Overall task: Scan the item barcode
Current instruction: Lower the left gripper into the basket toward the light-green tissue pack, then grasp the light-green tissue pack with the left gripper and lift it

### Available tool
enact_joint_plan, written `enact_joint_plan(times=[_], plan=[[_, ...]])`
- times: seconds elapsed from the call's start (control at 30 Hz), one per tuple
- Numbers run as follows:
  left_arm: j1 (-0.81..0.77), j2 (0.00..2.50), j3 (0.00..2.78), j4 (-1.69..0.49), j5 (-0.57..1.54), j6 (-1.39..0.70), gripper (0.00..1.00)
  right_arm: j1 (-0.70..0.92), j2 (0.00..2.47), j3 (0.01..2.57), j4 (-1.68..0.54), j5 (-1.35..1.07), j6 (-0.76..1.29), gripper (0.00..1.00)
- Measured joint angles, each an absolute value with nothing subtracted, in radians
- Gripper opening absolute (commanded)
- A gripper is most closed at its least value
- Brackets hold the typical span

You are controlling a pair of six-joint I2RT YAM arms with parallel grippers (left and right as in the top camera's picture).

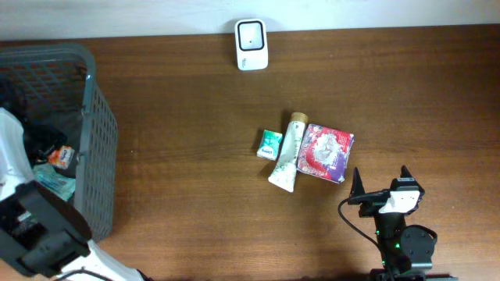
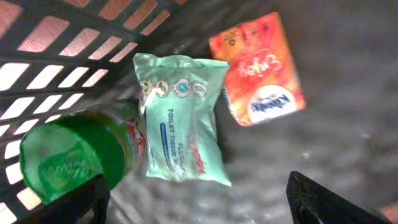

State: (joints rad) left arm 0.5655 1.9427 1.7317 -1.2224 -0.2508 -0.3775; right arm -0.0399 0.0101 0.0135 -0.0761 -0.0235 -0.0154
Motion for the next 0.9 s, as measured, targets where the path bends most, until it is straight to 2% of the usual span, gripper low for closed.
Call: enact_joint_plan(times=[0.33, 0.37, 0.4, 0.6, 0.67, 0.87, 0.9], plan=[[0.564, 2.069, 1.729, -1.237, -0.377, -0.382, 0.84, -0.04, 0.01, 0.014, -0.076, -0.023, -0.016, 0.99], [0.565, 2.078, 1.728, -1.235, -0.387, -0.383, 0.78, -0.04, 0.01, 0.014, -0.076, -0.024, -0.016, 0.99], [0.565, 2.09, 1.728, -1.234, -0.395, -0.385, 0.77, -0.04, 0.01, 0.014, -0.076, -0.023, -0.016, 0.99], [0.565, 2.146, 1.704, -1.225, -0.409, -0.387, 0.77, -0.04, 0.01, 0.014, -0.076, -0.023, -0.016, 0.99], [0.564, 2.154, 1.704, -1.225, -0.409, -0.387, 0.69, -0.04, 0.01, 0.014, -0.076, -0.023, -0.016, 0.99], [0.565, 2.177, 1.702, -1.225, -0.415, -0.385, 0.32, -0.04, 0.01, 0.014, -0.076, -0.023, -0.016, 0.99], [0.565, 2.177, 1.702, -1.225, -0.419, -0.385, 0.3, -0.04, 0.01, 0.014, -0.076, -0.023, -0.016, 0.99]])
